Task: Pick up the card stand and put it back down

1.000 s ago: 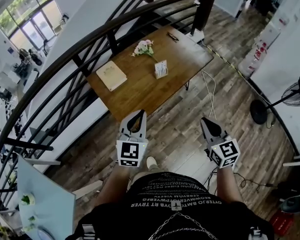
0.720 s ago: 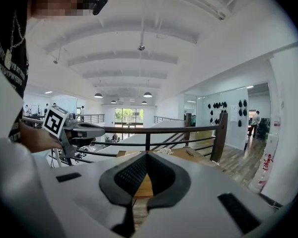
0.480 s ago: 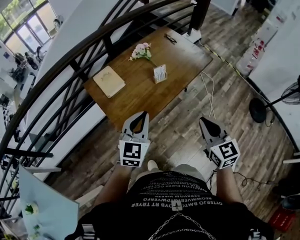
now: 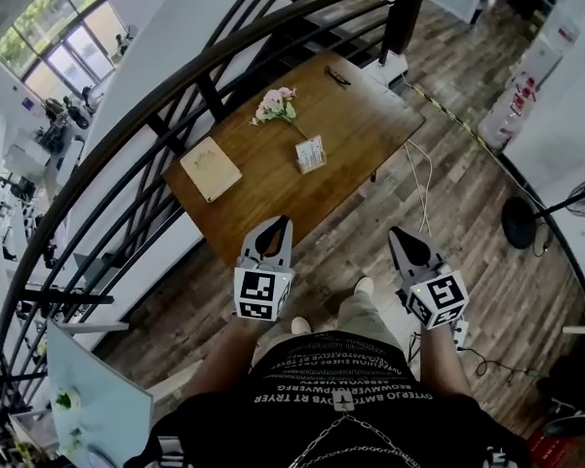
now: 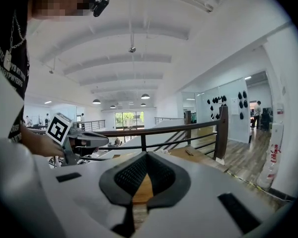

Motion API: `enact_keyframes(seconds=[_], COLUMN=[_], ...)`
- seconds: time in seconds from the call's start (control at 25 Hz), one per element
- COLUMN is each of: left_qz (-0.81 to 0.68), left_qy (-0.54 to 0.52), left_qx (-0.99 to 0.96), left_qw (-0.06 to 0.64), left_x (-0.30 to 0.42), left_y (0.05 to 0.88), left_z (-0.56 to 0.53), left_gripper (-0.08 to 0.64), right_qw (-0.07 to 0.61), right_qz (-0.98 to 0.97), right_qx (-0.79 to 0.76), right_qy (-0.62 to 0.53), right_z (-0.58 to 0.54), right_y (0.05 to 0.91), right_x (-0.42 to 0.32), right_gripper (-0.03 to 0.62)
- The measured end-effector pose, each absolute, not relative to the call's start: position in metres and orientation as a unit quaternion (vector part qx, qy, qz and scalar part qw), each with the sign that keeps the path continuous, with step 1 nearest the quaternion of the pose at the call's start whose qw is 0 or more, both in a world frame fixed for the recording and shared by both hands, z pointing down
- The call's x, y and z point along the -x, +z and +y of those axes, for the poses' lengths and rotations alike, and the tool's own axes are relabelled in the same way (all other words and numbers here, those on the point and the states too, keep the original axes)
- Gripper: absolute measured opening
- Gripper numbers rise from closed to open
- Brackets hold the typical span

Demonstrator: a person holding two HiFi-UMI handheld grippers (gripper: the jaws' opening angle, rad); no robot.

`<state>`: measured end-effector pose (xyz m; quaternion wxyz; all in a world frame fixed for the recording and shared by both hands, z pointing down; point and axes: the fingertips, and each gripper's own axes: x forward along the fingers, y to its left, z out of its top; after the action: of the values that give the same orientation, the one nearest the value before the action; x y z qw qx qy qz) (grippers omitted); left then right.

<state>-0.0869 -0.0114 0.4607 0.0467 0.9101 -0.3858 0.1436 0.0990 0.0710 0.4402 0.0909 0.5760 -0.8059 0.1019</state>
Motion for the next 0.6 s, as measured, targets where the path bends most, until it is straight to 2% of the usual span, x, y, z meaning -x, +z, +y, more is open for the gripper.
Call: enact_keyframes(seconds=[0.4,0.44,0.52,0.6], left_qz=[-0.458,-0.462,-0.469,-0.482], left_qy=[0.149,0.149,0.153,0.159], left_qx=[-0.873,-0.87,-0.865,-0.856], left_qw=[0.077,0.083,0.095,0.101], left_x=[0.037,0.033,0.026,0.021], left_y=[0.47,0.471,0.477,0.483], left_z=[-0.072,-0.076,-0.081,-0.084], left_gripper=[0.029,0.039,0.117,0.124], right_qw=[0.082,0.082,0.081,0.081], right_qz=[-0.85,-0.854,-0.862,-0.87], right_qx=[-0.512,-0.505,-0.491,-0.477], right_qy=[0.094,0.094,0.094,0.097], right_z=[-0.023,-0.03,-0.042,-0.052], right_y=[0.438,0.437,0.438,0.441], right_x=[-0.17,-0.174,-0.183,-0.192], right_gripper=[0.014,0.014,0.014,0.014])
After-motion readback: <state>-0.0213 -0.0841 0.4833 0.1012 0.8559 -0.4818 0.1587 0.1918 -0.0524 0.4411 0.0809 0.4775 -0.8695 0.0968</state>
